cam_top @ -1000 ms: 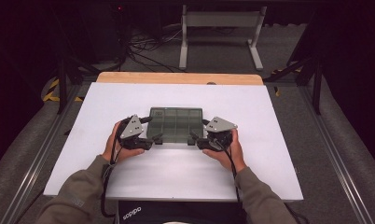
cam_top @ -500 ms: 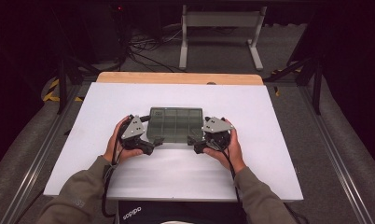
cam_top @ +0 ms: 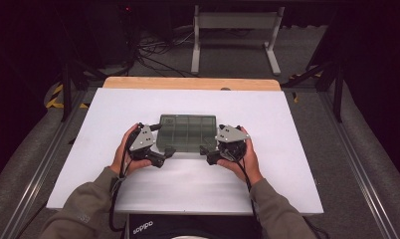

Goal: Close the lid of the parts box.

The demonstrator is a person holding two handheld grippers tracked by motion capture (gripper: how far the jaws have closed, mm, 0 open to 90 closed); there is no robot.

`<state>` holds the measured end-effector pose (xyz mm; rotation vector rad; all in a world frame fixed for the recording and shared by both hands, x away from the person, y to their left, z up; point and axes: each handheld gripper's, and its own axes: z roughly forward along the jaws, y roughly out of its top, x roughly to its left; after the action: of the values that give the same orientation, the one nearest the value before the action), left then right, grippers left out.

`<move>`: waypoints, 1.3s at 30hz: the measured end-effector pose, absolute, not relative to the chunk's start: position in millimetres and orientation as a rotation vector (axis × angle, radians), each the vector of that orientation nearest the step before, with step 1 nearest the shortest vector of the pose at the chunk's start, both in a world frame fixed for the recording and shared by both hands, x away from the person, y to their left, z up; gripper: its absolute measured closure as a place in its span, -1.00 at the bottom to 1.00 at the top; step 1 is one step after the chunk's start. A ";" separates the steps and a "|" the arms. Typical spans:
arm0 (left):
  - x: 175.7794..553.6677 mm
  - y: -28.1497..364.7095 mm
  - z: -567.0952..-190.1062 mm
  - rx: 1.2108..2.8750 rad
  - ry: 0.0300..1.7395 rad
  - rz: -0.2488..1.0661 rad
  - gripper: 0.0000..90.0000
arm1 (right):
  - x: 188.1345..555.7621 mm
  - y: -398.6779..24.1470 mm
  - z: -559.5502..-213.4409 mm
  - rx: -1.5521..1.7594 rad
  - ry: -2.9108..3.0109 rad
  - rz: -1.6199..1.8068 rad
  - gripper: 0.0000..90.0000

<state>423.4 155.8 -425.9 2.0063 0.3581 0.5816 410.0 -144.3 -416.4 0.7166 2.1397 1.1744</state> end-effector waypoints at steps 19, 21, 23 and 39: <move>408.2 160.9 -416.2 1.983 0.328 0.585 -0.87 | 398.7 -147.4 -409.4 0.708 2.132 1.155 -0.89; 406.6 161.9 -415.4 1.982 0.323 0.594 -0.87 | 398.2 -147.3 -409.4 0.706 2.132 1.150 -0.89; 404.8 163.6 -414.8 1.974 0.327 0.589 -0.87 | 396.5 -147.6 -409.1 0.704 2.137 1.143 -0.89; 390.1 176.5 -413.1 1.971 0.328 0.594 -0.87 | 380.7 -163.8 -407.2 0.706 2.128 1.105 -0.88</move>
<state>390.1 176.5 -413.1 1.9710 0.3276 0.5942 380.7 -163.8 -407.2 0.7057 2.1283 1.1054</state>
